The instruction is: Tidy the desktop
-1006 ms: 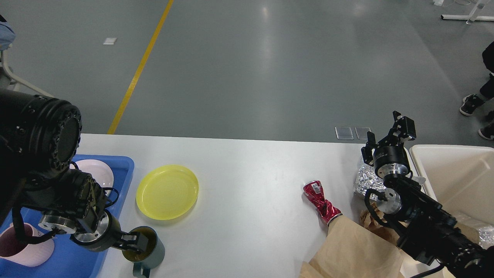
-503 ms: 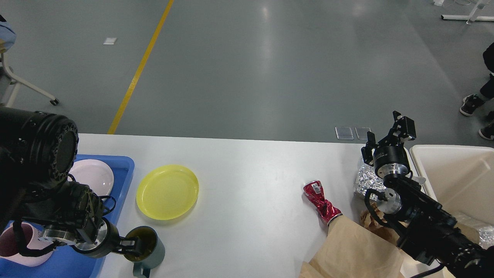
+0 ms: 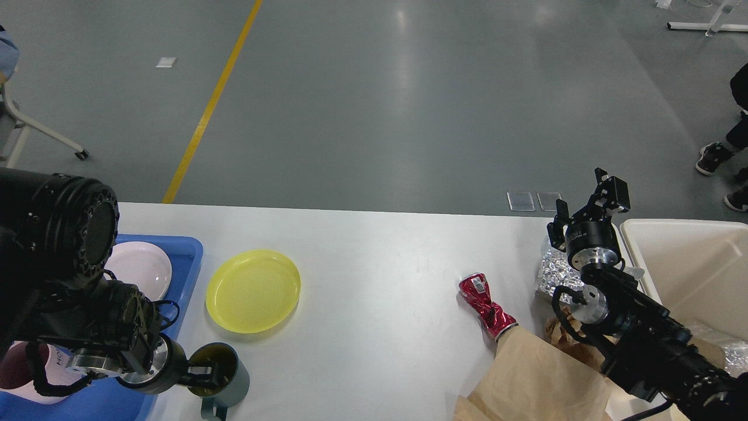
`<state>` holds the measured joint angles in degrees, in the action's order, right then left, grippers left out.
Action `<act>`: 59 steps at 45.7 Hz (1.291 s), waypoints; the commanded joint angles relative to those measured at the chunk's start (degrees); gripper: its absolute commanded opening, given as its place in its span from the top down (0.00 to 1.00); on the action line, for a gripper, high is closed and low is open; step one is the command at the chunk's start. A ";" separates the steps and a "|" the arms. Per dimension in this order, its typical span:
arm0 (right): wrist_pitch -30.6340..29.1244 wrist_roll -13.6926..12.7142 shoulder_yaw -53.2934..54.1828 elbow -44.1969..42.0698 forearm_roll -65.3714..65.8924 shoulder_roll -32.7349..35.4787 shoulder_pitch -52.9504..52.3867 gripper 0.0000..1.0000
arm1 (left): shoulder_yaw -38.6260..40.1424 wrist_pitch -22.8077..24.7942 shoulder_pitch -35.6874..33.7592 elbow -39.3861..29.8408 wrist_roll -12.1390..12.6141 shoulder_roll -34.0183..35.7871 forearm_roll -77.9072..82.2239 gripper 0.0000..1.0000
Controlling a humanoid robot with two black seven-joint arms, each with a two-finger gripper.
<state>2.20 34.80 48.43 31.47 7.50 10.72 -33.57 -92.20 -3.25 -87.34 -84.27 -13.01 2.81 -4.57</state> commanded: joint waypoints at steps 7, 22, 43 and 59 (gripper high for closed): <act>0.00 0.00 0.00 0.08 0.05 0.00 0.00 0.00 | 0.18 0.00 0.16 0.25 -0.18 -0.09 0.09 0.52; 0.00 0.00 0.00 -0.01 0.05 0.00 0.00 0.00 | 0.09 -0.18 0.24 0.25 0.00 -0.18 0.18 1.00; 0.00 0.00 0.00 -0.01 0.05 0.00 0.00 0.00 | 0.00 -1.06 0.07 0.16 0.00 0.00 0.27 1.00; 0.00 0.00 0.00 -0.01 0.05 0.00 0.00 0.00 | -1.23 13.69 -11.61 -0.36 -0.97 10.01 1.93 1.00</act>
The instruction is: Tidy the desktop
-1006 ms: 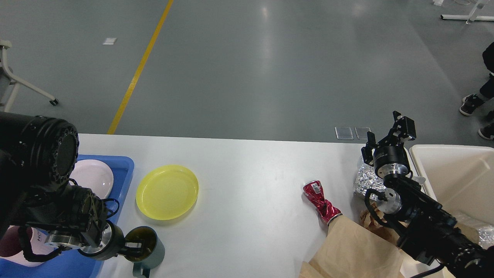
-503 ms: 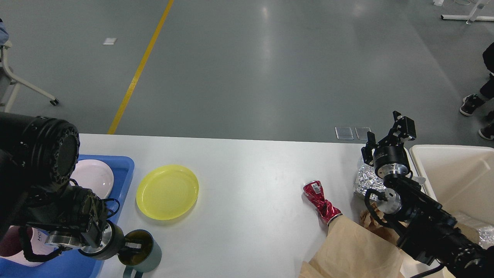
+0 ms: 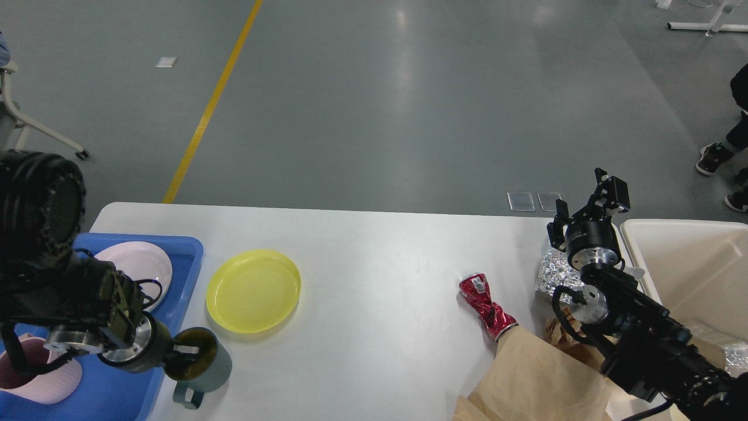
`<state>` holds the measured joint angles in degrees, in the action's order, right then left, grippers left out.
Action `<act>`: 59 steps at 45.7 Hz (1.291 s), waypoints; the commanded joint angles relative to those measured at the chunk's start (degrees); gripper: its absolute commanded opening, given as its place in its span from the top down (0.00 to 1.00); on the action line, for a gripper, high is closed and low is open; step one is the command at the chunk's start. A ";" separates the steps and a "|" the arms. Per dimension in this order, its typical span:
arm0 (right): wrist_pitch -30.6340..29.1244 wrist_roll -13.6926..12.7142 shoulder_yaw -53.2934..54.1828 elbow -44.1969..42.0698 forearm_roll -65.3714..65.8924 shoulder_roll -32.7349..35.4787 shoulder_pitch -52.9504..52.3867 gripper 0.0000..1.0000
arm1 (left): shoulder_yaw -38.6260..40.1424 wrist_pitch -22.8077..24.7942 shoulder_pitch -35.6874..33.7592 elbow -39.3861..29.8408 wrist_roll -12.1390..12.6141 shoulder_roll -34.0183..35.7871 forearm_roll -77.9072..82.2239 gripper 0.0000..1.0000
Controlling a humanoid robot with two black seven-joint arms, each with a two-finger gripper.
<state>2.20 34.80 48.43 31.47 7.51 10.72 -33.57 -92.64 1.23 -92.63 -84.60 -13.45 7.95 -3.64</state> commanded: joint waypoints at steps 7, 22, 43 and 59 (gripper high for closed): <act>0.00 0.00 0.00 -0.01 -0.04 0.00 0.00 0.00 | -2.72 21.61 -16.69 -0.04 -1.93 11.82 7.06 1.00; 0.00 0.00 0.00 -0.01 -0.04 0.00 0.00 0.00 | -2.63 32.00 -24.71 0.66 -2.55 18.77 15.15 1.00; 0.00 0.00 0.00 -0.01 -0.04 0.00 0.00 0.00 | -3.16 12.67 -7.39 2.60 -1.23 19.83 15.86 1.00; 0.00 0.00 0.00 -0.01 -0.04 0.00 0.00 0.00 | -2.11 5.37 0.96 4.71 0.71 19.74 15.77 1.00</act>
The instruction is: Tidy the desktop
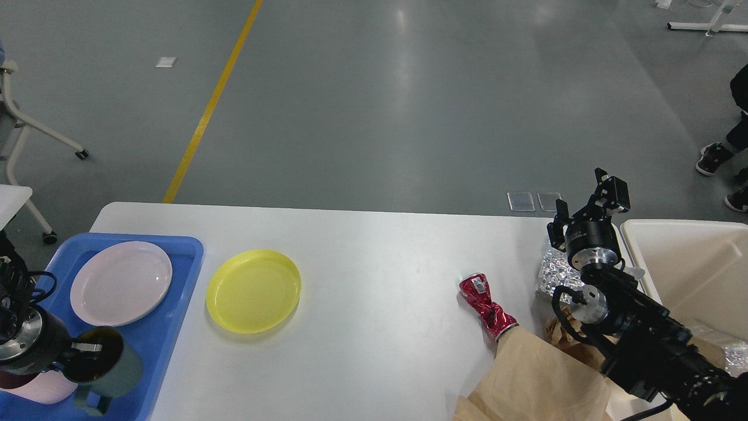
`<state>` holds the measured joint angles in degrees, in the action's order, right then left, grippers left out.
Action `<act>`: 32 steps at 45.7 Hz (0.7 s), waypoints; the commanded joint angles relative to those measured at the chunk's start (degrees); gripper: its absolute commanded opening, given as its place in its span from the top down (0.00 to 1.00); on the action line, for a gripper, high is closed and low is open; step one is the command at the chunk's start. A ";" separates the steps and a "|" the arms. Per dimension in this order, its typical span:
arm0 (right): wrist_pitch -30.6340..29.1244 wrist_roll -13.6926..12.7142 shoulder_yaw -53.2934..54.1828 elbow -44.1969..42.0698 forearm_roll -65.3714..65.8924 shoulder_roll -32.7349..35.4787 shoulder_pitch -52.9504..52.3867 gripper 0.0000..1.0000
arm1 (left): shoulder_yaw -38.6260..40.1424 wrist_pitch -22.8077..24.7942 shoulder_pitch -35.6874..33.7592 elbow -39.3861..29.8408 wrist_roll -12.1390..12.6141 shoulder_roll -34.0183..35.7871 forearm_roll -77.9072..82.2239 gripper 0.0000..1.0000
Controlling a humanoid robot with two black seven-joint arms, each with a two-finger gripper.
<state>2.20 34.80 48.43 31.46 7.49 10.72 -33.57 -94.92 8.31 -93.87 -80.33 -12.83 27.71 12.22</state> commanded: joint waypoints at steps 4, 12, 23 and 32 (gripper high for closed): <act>0.00 0.00 0.00 0.00 -0.02 0.00 0.00 0.00 | 0.26 -3.04 3.69 0.70 0.09 -0.03 -0.09 1.00; 0.00 0.00 0.00 0.00 -0.02 0.00 0.00 0.00 | 0.88 -5.76 7.47 2.37 0.17 -0.12 -0.09 1.00; 0.00 0.00 0.00 0.00 -0.02 0.00 0.00 0.00 | 1.05 -6.38 9.06 3.69 1.23 -0.20 -0.09 1.00; 0.00 0.00 0.00 0.00 -0.02 0.00 0.00 0.00 | 1.58 -6.38 9.32 4.13 1.23 -0.38 -0.09 0.86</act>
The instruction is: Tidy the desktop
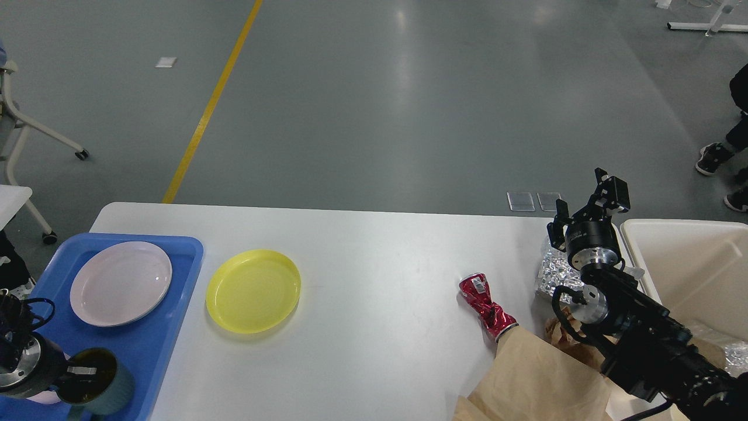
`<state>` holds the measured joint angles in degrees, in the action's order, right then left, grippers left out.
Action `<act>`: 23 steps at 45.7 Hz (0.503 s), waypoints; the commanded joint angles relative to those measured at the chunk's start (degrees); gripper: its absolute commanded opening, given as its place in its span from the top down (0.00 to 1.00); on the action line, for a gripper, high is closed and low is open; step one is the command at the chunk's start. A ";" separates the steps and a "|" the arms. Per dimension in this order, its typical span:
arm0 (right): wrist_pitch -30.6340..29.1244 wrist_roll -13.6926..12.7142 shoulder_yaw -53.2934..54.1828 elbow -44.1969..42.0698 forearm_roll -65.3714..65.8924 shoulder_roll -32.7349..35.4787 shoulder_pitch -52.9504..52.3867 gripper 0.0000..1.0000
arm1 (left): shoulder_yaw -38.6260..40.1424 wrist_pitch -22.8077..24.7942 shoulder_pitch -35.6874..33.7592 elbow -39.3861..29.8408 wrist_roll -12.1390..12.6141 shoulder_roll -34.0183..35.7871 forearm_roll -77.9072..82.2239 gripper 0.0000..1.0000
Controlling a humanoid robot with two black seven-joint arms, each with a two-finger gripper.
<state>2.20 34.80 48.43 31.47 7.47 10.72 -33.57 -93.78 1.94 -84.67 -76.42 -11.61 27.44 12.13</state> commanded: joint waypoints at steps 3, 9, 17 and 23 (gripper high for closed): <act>0.00 0.00 0.00 0.00 0.00 0.00 0.00 0.00 | 1.14 0.00 0.03 0.22 -0.08 -0.02 0.00 0.70; 0.00 0.00 0.00 0.00 0.00 0.00 0.00 0.00 | 1.58 0.17 0.03 0.22 -0.08 0.16 0.00 0.21; 0.00 0.00 0.00 0.00 0.00 0.00 0.00 0.00 | 1.58 0.79 -0.14 0.13 -0.08 0.51 -0.09 0.05; 0.00 0.00 0.00 0.00 0.00 0.00 0.00 0.00 | 1.32 1.57 -0.76 0.13 -0.52 0.68 -0.09 0.04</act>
<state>2.20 34.80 48.43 31.47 7.50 10.72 -33.57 -92.20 2.76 -84.84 -76.23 -11.78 27.98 12.04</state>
